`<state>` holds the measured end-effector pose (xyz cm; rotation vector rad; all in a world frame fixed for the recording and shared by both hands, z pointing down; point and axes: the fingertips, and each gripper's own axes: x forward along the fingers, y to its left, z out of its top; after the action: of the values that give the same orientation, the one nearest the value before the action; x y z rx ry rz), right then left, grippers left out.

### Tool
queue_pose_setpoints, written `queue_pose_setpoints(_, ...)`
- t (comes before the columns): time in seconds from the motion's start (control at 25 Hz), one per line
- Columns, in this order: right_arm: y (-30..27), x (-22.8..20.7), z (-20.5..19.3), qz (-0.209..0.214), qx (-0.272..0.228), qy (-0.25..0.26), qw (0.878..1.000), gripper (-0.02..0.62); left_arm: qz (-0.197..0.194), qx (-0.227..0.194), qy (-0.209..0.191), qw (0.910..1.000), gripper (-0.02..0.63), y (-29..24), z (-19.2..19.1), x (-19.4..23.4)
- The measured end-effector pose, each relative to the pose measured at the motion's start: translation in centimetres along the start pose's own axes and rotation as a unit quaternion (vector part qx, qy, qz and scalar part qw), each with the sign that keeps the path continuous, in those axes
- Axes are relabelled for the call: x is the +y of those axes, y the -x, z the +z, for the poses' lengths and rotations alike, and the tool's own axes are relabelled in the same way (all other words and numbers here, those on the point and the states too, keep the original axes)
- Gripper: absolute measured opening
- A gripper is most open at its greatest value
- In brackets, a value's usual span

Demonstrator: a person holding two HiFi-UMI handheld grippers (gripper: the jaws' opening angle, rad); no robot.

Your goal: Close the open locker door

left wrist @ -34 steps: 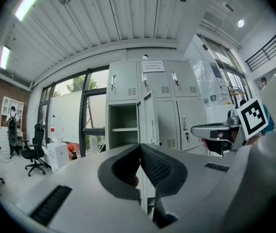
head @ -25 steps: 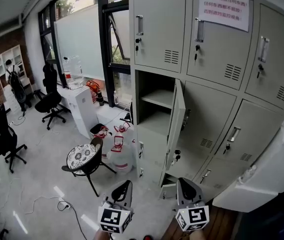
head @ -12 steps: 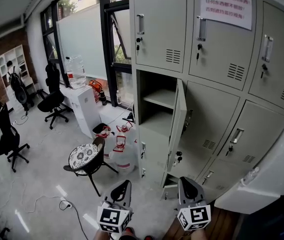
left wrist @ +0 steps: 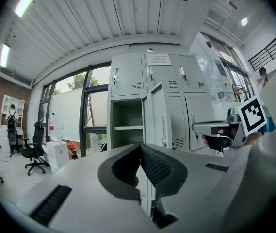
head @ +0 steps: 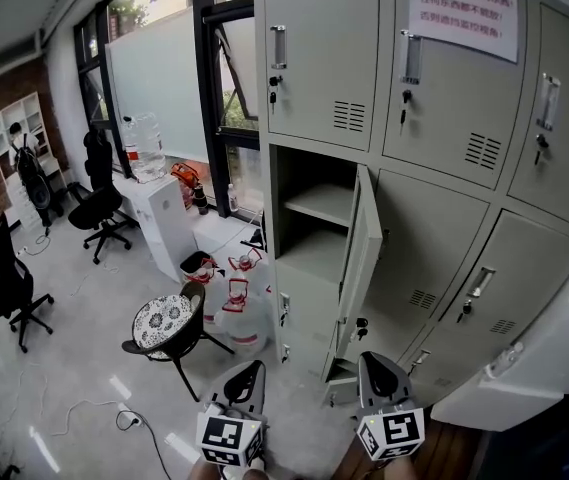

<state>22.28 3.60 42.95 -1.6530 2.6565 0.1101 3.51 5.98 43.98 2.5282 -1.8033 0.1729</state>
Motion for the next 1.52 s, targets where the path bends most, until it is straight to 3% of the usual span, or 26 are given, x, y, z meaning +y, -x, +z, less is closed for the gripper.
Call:
queue_pose_setpoints(0.28,-3.3,-0.6,-0.4,0.0,0.007,-0.001,1.0,0.032,-0.022,0.006,0.002,0.9997,0.021,-3.8,0.0,1.6)
queue_pose_setpoints(0.56,-6.4,-1.7,-1.0,0.011,0.017,-0.018,1.0,0.162,-0.046,0.013,0.001,0.9989,0.021,-7.6,0.1,2.4)
queue_pose_setpoints(0.84,-8.9,-2.6,-1.4,0.005,0.025,-0.029,0.999,0.241,-0.06,0.028,0.005,0.9978,0.021,-10.3,-0.3,3.2)
queue_pose_setpoints(1.0,-9.8,-2.7,-1.5,0.007,0.029,-0.03,0.999,0.241,-0.064,0.028,0.007,0.9975,0.021,-11.2,-0.2,3.6)
queue_pose_setpoints(1.28,-10.8,-2.3,-1.2,0.009,0.027,-0.03,0.999,0.169,-0.065,0.044,0.017,0.9968,0.021,-11.8,-0.5,4.5)
queue_pose_setpoints(1.52,-11.8,-0.6,-1.2,0.044,0.031,-0.025,0.998,0.153,-0.057,0.03,0.014,0.9978,0.021,-12.4,-0.5,5.7)
